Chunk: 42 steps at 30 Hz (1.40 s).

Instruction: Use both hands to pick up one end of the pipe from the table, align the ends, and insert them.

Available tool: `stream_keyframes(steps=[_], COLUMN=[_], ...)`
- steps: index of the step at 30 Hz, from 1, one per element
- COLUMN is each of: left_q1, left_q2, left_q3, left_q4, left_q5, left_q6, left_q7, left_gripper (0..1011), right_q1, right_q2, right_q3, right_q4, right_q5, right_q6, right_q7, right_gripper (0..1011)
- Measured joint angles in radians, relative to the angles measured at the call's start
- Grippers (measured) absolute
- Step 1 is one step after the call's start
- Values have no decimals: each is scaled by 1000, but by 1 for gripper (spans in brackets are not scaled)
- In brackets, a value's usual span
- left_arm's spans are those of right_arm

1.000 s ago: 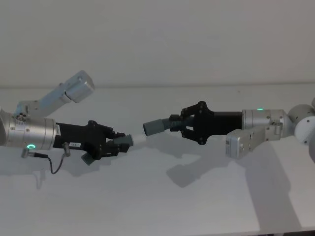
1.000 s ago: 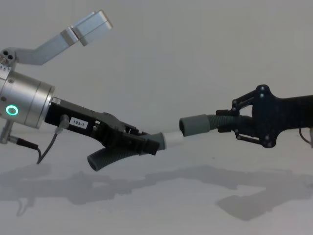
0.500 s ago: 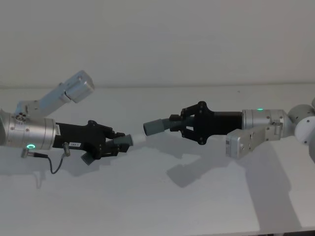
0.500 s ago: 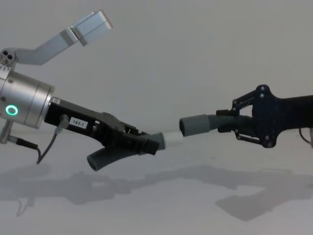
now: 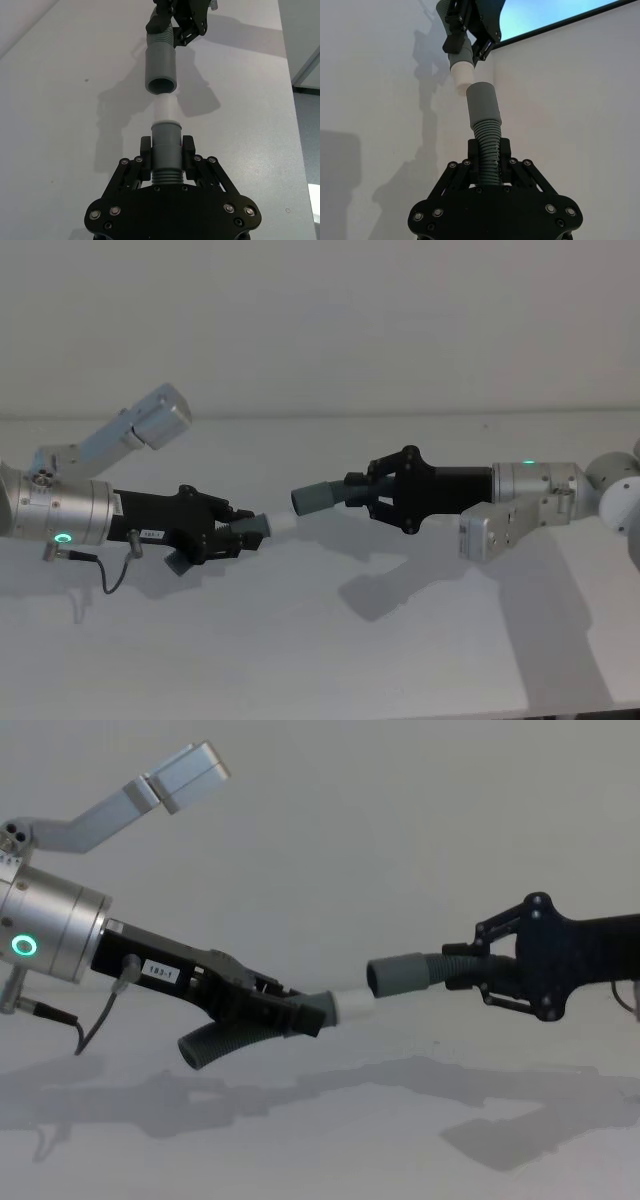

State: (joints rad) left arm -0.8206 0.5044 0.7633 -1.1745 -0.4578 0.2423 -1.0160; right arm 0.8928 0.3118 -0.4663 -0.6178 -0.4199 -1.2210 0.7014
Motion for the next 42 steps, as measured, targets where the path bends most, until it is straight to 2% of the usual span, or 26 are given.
stream_keyframes(steps=[6,11,18,20,25,28,35,36,40,42], left_q1=[0,0,0,0,0,0,0,0,0,0], left_q2=[0,0,0,0,0,0,0,0,0,0], left_q3=[0,0,0,0,0,0,0,0,0,0], left_q4=[0,0,0,0,0,0,0,0,0,0], left_q5=[0,0,0,0,0,0,0,0,0,0], left_q6=[0,0,0,0,0,0,0,0,0,0], left_q7=[0,0,0,0,0,0,0,0,0,0], left_gripper=[327,327,327,327,327,327,327,327,327,327], right_q1=[-9,-25,-52,-57,-76,-83,-108,-108,-123,-128], right_q2=[6,26,62,70,101,110,131,131,141,144], right_q3=[1,2,-4,-7,-29,-36,-61,-61,-75,-79], right_q4=[-19,-58,-116,-126,-164,-175,-220,-220,-249,-257], right_q5=[8,13,63,86,193,234,372,372,440,458], right_q6=[8,31,62,68,87,95,138,138,162,168], right_q7=[0,1,32,44,99,117,172,172,200,208], right_gripper=[211,212,211,211,212,212,212,211,211,211])
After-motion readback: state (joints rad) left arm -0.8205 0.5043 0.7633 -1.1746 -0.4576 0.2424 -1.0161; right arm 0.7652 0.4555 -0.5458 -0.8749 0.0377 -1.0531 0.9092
